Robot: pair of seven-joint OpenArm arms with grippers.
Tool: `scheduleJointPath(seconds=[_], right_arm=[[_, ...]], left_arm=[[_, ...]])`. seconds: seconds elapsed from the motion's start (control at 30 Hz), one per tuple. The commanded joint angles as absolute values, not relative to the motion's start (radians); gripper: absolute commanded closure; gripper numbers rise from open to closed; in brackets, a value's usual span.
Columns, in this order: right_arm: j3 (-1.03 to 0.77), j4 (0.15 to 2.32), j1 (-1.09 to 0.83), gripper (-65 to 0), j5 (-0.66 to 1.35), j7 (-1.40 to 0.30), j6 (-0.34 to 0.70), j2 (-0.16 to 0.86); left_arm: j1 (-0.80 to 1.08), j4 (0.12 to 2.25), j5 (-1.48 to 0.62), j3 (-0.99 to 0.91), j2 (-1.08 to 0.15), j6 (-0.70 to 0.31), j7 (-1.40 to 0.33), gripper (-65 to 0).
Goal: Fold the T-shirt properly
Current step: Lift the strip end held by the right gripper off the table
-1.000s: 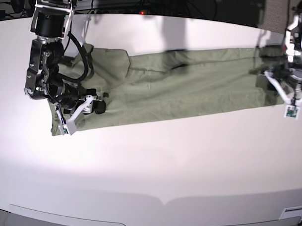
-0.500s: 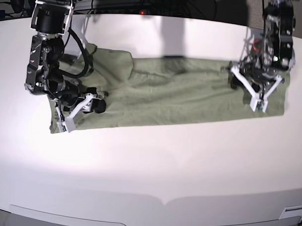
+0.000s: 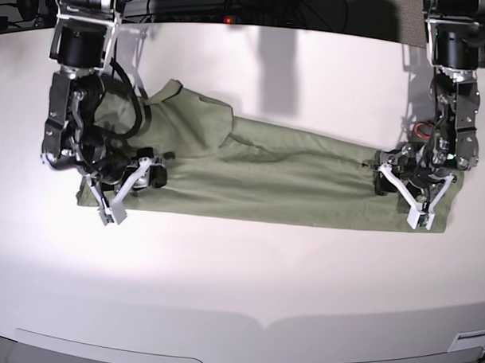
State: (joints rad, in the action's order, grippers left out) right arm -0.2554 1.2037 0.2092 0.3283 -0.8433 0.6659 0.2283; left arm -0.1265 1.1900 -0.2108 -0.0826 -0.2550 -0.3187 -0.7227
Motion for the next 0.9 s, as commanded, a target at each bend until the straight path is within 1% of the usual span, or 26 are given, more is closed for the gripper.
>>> scheduleJointPath(seconds=[0.0,0.17,0.27,0.3,0.43,0.6,0.77,0.87], right_arm=[[-0.259,1.217,0.245,-27.9,0.332,-0.837,0.671,0.241],[-0.237,1.217,0.297,-27.9,0.361,-0.857,0.673,0.259],[-0.159,1.217,0.319,-27.9,0.374,-0.867,0.677,0.288],[-0.124,1.217,0.327,-27.9,0.385,-0.884,0.693,0.3],[0.018,1.253,0.344,-27.9,0.554,-1.045,0.698,0.351],[0.171,1.393,0.328,-27.9,0.733,-1.276,0.698,0.419],[0.288,1.549,0.3,-27.9,0.861,-1.395,0.698,0.488],[0.331,1.611,0.287,-27.9,0.918,-1.396,0.698,0.527]], left_arm=[[-0.103,1.146,-0.175,-0.078,-0.262,-0.293,-0.908,-38.7],[-0.108,1.146,-0.192,-0.078,-0.273,-0.293,-0.973,-38.7],[-0.108,1.146,-0.192,-0.078,-0.272,-0.293,-0.988,-38.7],[-0.109,1.146,-0.192,-0.078,-0.272,-0.293,-0.994,-38.6],[-0.109,1.146,-0.193,-0.078,-0.275,-0.293,-1.006,-38.6],[-0.109,1.146,-0.192,-0.078,-0.284,-0.293,-1.004,-38.7],[-0.109,1.146,-0.193,-0.078,-0.283,-0.292,-0.994,-38.6],[-0.109,1.146,-0.196,-0.078,-0.283,-0.292,-0.994,-38.6]])
